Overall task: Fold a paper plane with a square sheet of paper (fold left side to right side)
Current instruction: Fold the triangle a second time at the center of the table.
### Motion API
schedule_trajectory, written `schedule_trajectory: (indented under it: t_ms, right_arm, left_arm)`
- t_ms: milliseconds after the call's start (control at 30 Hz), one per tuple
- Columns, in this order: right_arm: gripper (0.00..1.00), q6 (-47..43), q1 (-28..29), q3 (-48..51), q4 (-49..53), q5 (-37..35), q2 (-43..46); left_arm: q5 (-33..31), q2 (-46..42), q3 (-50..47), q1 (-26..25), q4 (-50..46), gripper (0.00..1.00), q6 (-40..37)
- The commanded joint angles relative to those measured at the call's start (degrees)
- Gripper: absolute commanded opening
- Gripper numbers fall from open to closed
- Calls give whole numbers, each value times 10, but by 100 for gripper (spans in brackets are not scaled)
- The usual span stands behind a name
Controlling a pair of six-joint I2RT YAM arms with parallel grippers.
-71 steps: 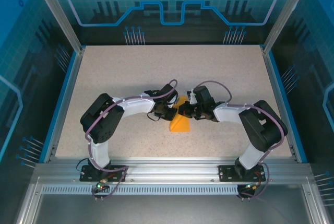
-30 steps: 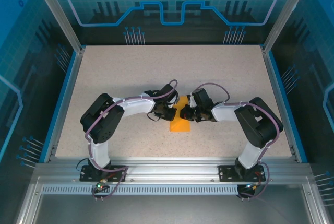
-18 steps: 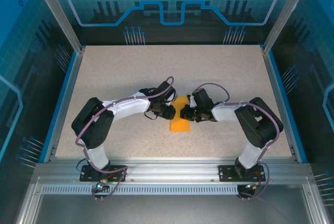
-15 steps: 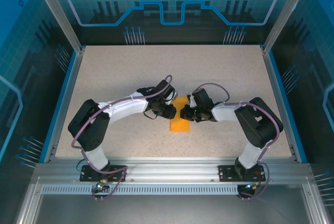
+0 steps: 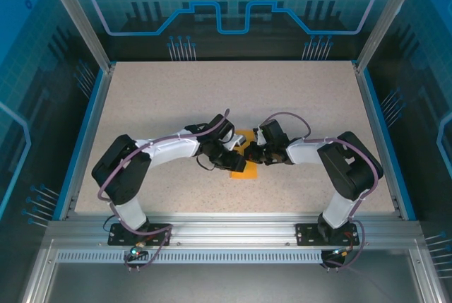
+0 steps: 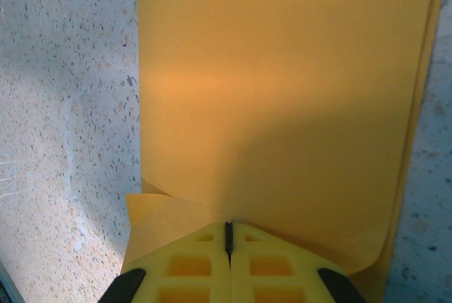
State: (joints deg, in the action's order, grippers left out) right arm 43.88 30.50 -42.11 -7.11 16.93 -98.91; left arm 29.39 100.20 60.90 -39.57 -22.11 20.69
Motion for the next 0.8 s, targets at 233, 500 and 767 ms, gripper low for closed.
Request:
schedule_trajectory:
  t_ms: [233, 500, 767]
  right_arm:
    - [0, -12, 6, -1, 57, -9, -24]
    - [0, -15, 5, -4, 66, -13, -25]
    - [0, -19, 5, -6, 73, -15, -26]
  left_arm:
    - [-6, 48, -3, 2, 7, 33, -4]
    - [-38, 54, -17, 2, 19, 32, 1]
    - [-54, 57, -28, 2, 21, 31, 1]
